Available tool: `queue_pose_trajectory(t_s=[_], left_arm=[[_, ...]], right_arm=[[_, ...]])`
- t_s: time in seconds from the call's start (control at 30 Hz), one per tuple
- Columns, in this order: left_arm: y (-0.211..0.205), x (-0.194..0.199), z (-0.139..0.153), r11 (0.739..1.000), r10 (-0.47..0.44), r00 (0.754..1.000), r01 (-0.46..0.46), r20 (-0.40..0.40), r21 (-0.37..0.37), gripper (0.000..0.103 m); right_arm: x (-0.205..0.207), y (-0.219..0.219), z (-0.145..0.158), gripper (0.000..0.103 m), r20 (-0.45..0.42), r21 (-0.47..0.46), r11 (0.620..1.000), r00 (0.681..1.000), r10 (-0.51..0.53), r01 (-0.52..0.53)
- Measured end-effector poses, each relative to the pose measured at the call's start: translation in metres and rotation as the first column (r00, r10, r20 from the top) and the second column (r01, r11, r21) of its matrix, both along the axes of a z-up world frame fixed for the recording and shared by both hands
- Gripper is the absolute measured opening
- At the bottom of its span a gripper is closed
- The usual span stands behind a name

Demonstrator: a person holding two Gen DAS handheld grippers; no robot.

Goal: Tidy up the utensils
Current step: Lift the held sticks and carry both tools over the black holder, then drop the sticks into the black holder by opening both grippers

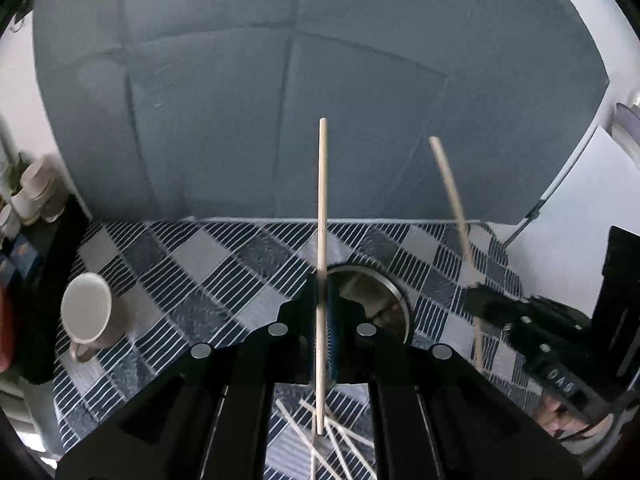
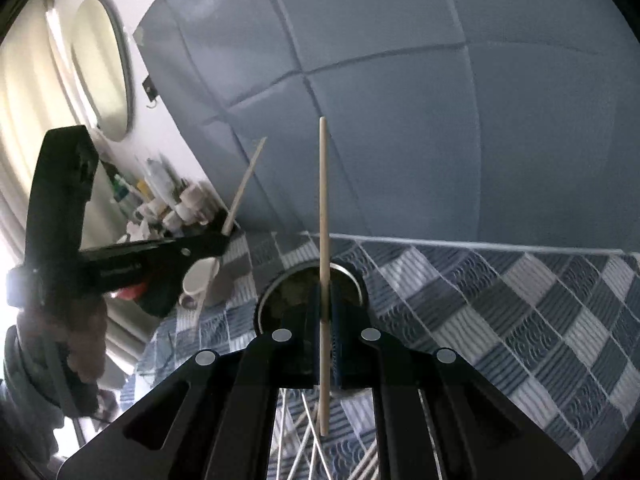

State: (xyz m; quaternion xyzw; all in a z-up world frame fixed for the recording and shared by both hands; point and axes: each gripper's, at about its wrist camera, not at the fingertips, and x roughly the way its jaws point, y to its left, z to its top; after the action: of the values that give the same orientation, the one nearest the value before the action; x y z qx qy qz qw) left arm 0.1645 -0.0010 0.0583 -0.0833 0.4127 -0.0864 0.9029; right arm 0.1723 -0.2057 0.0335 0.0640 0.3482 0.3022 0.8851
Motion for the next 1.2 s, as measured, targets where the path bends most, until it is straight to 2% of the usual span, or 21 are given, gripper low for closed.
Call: queue_pose_trajectory(t_s=[0.3,0.5,0.87,1.2], left_arm=[[-0.001,0.022,-0.011,0.995,0.021,0.997,-0.013,0.076,-0.101,0.005],[-0.004,0.031,-0.028,0.993,0.014,0.994,-0.002,0.106,-0.118,0.005],[0.0,0.023,-0.067,0.994,0.013,0.988,0.004,0.154,-0.111,0.005],[0.004,0.001,-0.08,0.995,0.029,0.986,-0.013,0.164,-0.094,0.005]], right_arm=[[0.037,0.016,-0.006,0.005,0.027,0.116,0.993,0.999,0.026,-0.029],[0.054,0.025,-0.026,0.005,0.015,0.164,0.986,1.0,0.02,-0.022],[0.05,0.024,-0.059,0.005,0.022,0.14,0.99,1.0,-0.013,0.01],[0.029,0.021,-0.069,0.005,0.041,0.127,0.992,0.999,-0.009,0.004]])
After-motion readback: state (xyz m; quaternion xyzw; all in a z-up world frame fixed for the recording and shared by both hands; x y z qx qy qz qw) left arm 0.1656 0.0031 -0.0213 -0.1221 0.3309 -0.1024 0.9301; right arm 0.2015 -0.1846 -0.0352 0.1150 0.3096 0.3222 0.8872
